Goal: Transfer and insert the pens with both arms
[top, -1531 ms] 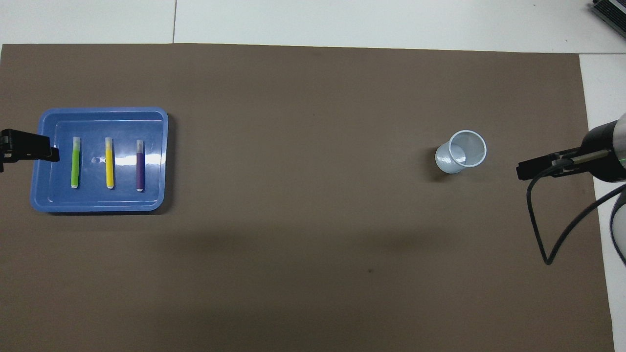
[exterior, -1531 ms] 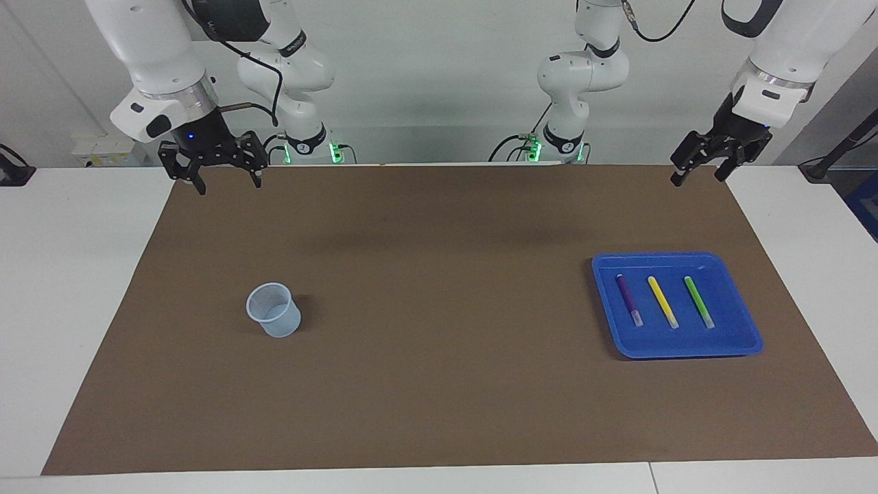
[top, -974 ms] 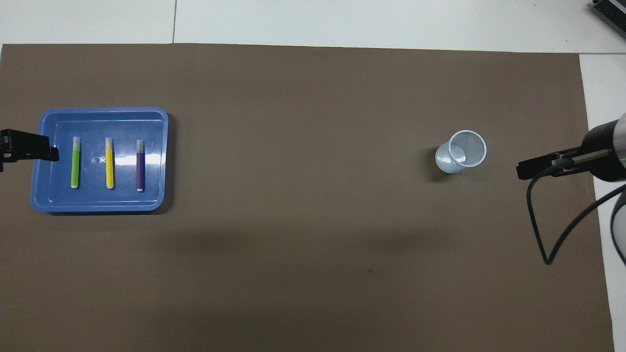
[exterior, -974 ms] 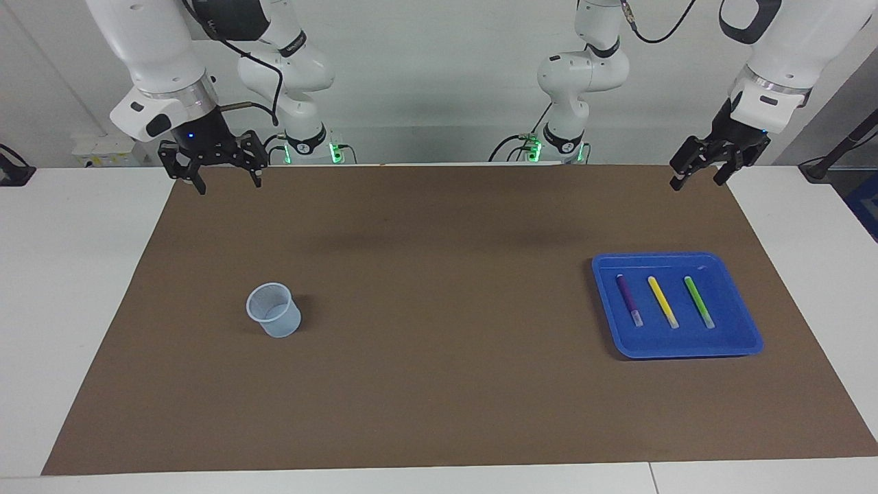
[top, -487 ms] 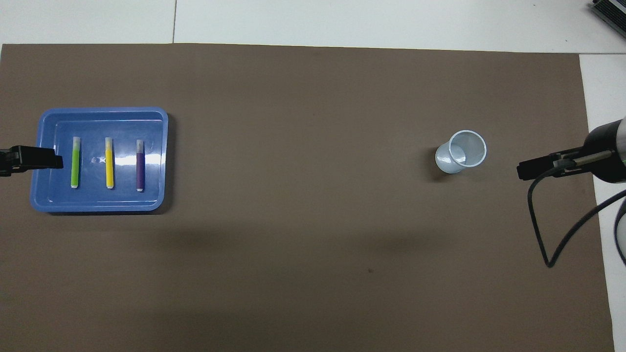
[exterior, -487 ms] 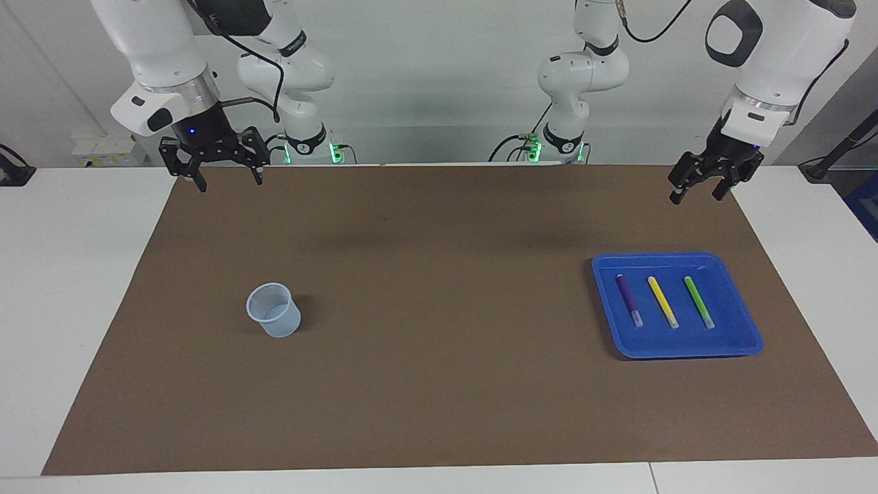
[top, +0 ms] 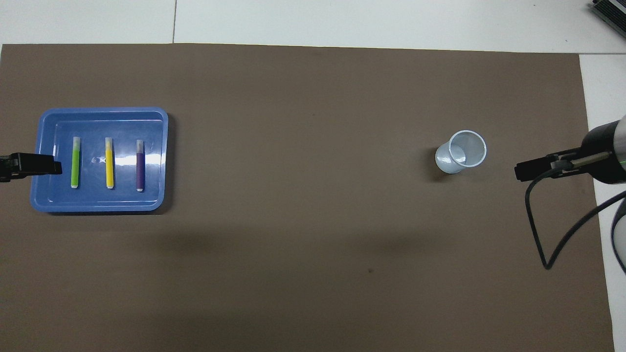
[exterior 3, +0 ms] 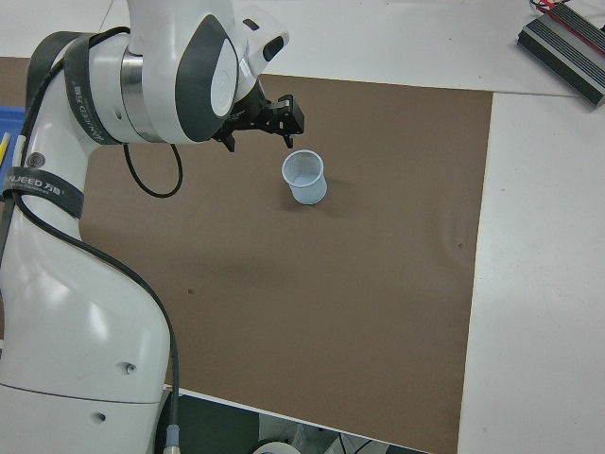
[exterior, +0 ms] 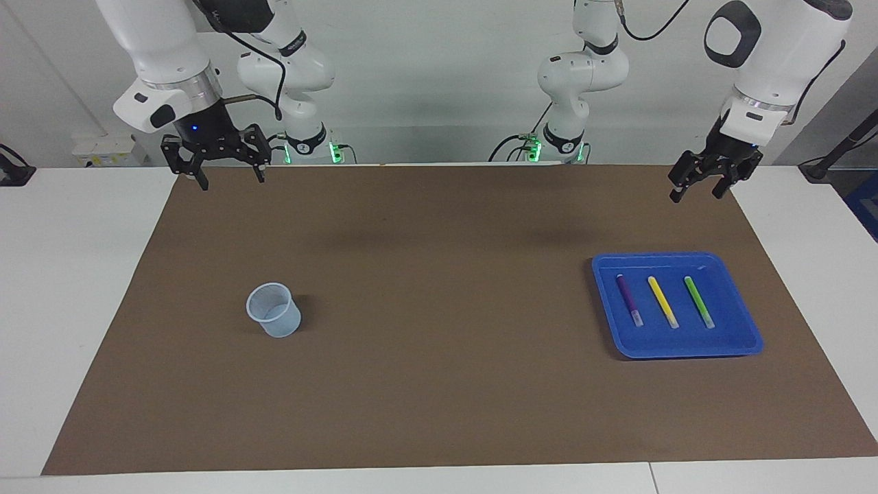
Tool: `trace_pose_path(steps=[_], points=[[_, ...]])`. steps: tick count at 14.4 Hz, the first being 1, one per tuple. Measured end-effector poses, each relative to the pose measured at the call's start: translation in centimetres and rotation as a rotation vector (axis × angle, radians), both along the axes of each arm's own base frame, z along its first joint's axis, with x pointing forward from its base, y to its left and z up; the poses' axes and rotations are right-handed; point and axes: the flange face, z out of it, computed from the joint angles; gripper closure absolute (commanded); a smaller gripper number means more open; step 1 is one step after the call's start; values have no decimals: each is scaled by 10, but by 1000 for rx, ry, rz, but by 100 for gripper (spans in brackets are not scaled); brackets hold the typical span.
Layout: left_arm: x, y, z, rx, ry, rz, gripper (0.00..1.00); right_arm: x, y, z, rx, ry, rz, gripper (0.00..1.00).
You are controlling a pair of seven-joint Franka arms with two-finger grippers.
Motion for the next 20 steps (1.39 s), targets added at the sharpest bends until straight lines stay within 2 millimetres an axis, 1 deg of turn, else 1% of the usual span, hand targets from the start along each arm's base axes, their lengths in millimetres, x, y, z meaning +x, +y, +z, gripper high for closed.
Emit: trace_pose_path(steps=[2,4,6,8,9,12,14,15,17,19,20], points=[[3,8,-4,2,-10,8,0,-1,8,1,-1,-1,16,0],[12,9,-13,4,-26,8,0,-2,13,1,-2,-3,44,0],[23,8,-29,4,-25,6,0,-2,16,2,-1,-3,64,0],[33,9,-46,3,-11,8,0,-3,24,2,1,-9,79,0],[37,11,-51,2,-8,11,0,-1,29,2,9,-26,86,0],[41,23,-59,2,-5,32,0,0,40,2,39,-48,100,0],[47,30,-66,4,-21,43,1,0,38,-2,39,-38,95,0],[52,31,-74,5,-23,43,2,0,35,-6,40,-31,89,0],[64,29,-99,4,-16,39,2,1,34,-10,44,-36,83,0],[73,27,-123,2,-1,36,3,2,41,-10,52,-49,79,0],[75,27,-129,2,0,36,4,2,45,-10,53,-50,80,0]])
